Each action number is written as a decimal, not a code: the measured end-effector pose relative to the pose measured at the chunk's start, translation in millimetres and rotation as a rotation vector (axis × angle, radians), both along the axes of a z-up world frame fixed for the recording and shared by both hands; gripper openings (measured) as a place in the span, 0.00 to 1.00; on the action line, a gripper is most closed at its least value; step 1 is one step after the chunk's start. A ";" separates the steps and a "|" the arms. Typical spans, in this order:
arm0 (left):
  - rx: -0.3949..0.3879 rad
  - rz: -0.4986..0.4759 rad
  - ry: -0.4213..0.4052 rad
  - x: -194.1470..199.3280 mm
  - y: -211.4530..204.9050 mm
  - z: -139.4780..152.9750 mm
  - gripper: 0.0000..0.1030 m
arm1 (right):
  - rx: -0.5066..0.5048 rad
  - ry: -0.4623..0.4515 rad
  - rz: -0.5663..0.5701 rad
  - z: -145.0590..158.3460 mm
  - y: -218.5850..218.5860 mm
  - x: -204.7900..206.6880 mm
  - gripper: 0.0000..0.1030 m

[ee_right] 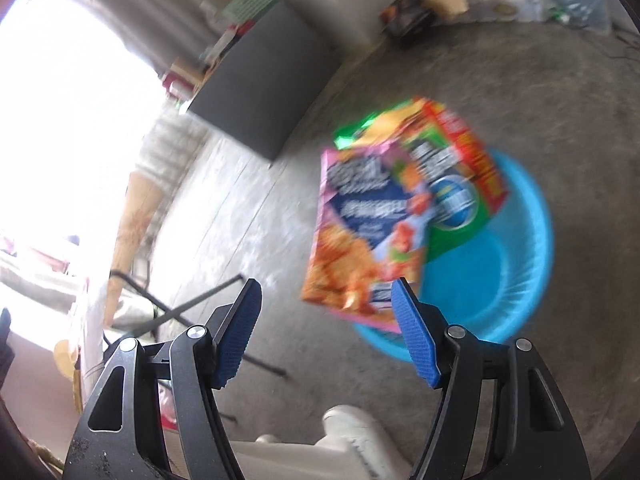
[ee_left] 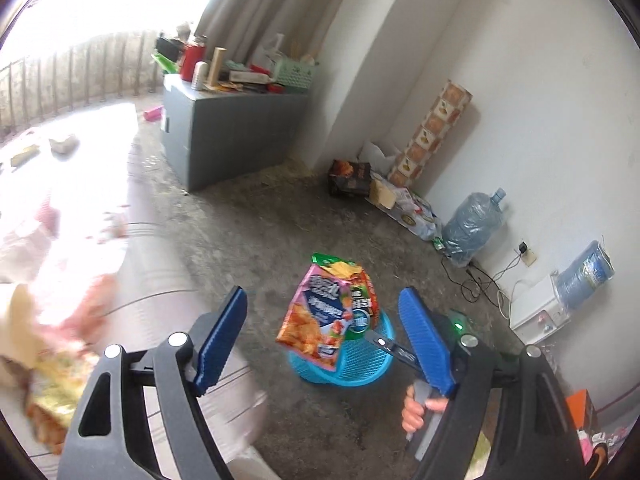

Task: Collect trash

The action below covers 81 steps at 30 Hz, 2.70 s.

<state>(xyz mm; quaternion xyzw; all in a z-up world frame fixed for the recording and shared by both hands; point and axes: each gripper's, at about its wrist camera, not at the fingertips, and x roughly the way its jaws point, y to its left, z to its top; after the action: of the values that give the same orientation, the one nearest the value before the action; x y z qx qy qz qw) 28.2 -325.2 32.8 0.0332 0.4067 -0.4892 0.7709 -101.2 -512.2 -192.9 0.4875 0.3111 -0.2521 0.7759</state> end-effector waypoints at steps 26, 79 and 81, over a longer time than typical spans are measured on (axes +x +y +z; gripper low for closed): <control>0.010 0.085 0.021 24.3 86.7 -15.5 0.74 | -0.019 0.407 -0.102 -95.2 -41.9 10.7 0.47; 0.036 0.105 0.089 36.3 96.1 -34.4 0.74 | 0.186 0.463 -0.231 -156.5 -68.5 40.6 0.32; 0.043 0.106 0.093 37.8 95.0 -35.9 0.74 | 0.184 0.495 -0.217 -162.8 -78.3 42.2 0.41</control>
<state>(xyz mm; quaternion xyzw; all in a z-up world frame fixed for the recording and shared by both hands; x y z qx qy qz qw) 66.0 -230.2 -3.1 0.0051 0.4538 -0.4398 0.7750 -59.0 -590.6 -355.6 0.5098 0.4586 -0.4160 0.5972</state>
